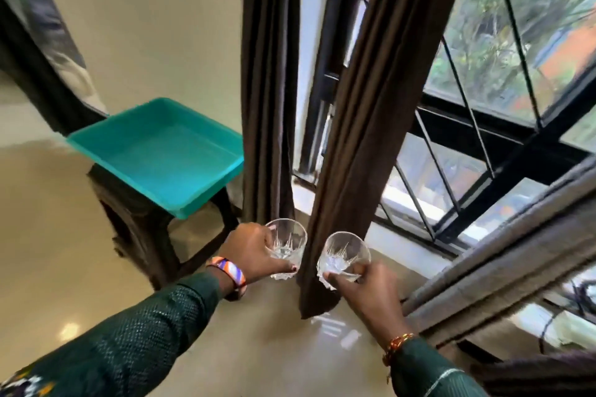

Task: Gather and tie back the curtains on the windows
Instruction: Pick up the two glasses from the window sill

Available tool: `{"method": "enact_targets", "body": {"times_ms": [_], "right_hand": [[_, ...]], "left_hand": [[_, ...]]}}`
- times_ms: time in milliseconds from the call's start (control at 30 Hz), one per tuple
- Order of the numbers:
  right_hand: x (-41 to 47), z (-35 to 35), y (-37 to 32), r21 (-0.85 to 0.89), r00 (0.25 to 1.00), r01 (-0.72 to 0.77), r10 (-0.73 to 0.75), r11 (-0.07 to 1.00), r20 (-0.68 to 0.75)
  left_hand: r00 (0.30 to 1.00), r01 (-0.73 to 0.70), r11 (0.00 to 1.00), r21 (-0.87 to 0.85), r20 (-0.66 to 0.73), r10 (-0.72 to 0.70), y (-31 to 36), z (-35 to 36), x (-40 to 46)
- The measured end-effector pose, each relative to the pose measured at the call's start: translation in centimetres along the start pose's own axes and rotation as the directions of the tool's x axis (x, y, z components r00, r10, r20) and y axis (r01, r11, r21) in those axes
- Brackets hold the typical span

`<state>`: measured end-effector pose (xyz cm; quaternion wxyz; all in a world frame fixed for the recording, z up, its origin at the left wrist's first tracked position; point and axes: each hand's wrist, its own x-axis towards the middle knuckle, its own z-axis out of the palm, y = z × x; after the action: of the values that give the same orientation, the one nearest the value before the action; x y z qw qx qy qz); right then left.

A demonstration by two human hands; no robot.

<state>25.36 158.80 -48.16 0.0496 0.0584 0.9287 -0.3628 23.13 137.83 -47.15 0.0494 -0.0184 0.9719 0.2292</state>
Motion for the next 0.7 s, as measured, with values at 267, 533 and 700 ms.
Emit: {"method": "enact_targets", "body": {"times_ms": [267,533,700], "right_hand": [[3.8,5.6,-14.5,0.029,0.967,0.222,-0.224,0.975,0.125],[15.2,19.4,-28.6,0.048,0.897,0.369,-0.369,0.928,0.243],[22.7,29.1,-34.8,0.068,0.864,0.434,-0.436,0.899,0.253]], "left_hand": [[0.967,0.168,0.979,-0.113,-0.176,-0.187,-13.4,-11.0,1.0],[0.880,0.284,0.928,-0.240,-0.319,-0.352,-29.5,-18.6,8.7],[0.816,0.363,0.885,-0.292,-0.360,-0.453,-38.2,-19.2,16.6]]}}
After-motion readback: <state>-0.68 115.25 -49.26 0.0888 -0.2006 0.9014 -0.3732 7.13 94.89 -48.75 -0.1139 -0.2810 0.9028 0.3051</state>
